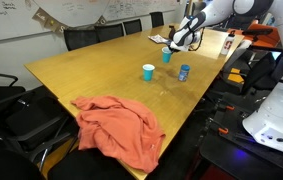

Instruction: Pour the sweets in the right cup onto the table then put two sweets in the left cup

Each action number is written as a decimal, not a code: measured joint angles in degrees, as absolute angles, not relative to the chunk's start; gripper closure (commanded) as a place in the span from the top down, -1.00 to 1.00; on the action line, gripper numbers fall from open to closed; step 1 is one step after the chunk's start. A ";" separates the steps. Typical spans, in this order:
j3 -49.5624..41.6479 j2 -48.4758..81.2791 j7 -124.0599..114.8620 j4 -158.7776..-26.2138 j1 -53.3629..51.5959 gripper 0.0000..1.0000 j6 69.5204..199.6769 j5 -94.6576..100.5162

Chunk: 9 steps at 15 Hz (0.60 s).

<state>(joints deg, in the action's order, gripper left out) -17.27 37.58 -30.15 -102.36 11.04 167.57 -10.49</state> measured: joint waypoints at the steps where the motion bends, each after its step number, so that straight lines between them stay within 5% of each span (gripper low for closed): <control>1: -17.04 35.24 -27.92 -105.07 10.40 -0.98 167.93 -10.45; 9: -28.48 18.88 -27.11 -129.14 -5.14 -0.98 170.50 4.30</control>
